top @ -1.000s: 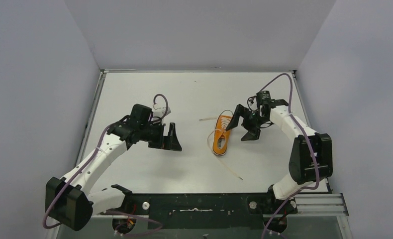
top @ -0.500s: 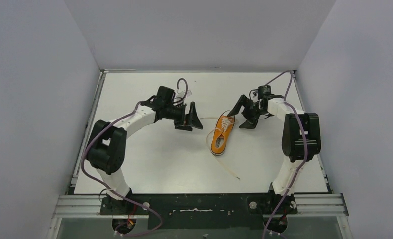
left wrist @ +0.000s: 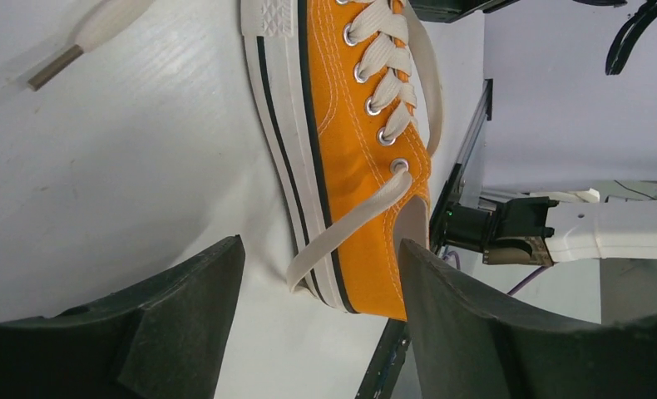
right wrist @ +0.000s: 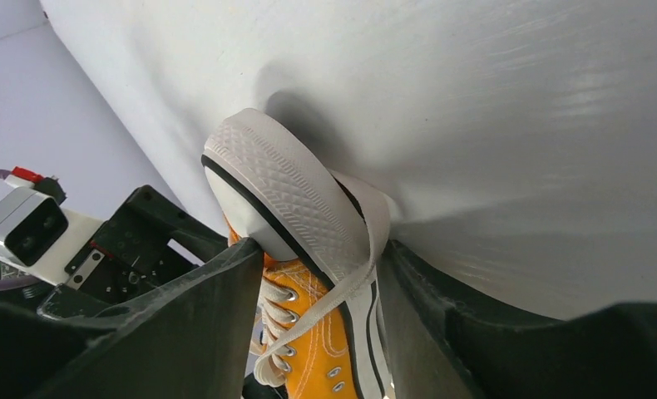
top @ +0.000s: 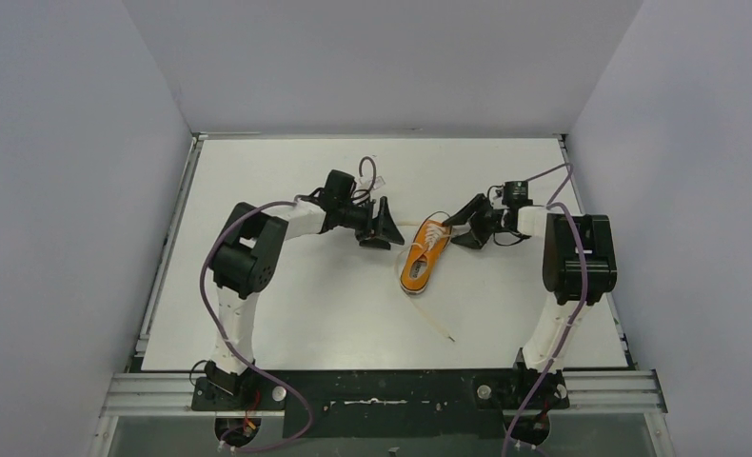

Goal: Tie the shoes

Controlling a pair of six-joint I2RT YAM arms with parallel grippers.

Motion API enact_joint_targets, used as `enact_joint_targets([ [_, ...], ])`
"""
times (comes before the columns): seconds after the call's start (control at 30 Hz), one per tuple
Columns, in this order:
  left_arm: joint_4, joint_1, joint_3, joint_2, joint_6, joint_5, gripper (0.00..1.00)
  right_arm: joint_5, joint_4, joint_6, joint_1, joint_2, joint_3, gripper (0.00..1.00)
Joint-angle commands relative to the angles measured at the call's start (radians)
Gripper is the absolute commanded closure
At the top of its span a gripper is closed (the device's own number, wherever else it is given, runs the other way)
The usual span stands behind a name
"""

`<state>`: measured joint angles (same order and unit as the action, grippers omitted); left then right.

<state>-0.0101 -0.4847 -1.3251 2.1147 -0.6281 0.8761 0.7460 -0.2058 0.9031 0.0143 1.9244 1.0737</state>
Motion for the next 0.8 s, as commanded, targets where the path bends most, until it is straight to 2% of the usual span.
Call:
enact_joint_targets([
  [0.0, 0.047, -0.025, -0.064, 0.025, 0.011, 0.052, 0.37, 0.0, 0.159, 0.075, 0.009, -0.039, -0.049, 0.5],
  [0.1, 0.057, -0.043, -0.054, 0.037, -0.003, 0.056, 0.41, -0.004, 0.174, 0.076, 0.012, -0.065, -0.074, 0.55],
  [0.17, 0.071, -0.055, -0.053, 0.049, -0.014, 0.065, 0.47, -0.006, 0.156, 0.052, 0.015, -0.079, -0.078, 0.5],
  [0.3, 0.094, -0.073, -0.032, 0.043, -0.033, 0.073, 0.65, -0.011, 0.088, -0.01, 0.02, -0.102, -0.061, 0.45],
  [0.47, 0.094, -0.072, -0.01, 0.006, -0.035, 0.075, 0.9, -0.025, 0.083, 0.001, 0.022, -0.129, -0.076, 0.49],
  [0.5, 0.078, -0.072, -0.012, -0.002, -0.025, 0.074, 0.94, -0.024, 0.091, 0.009, 0.022, -0.134, -0.082, 0.52],
  [0.57, 0.034, -0.072, -0.015, -0.03, 0.008, 0.059, 0.97, -0.028, 0.091, 0.014, 0.022, -0.143, -0.087, 0.64],
  [0.63, -0.014, -0.073, -0.013, -0.058, 0.04, 0.043, 1.0, -0.038, 0.082, 0.014, 0.023, -0.157, -0.091, 0.71],
  [0.77, -0.058, -0.074, -0.011, -0.098, 0.055, 0.031, 1.0, -0.031, 0.087, 0.02, 0.022, -0.162, -0.089, 0.83],
])
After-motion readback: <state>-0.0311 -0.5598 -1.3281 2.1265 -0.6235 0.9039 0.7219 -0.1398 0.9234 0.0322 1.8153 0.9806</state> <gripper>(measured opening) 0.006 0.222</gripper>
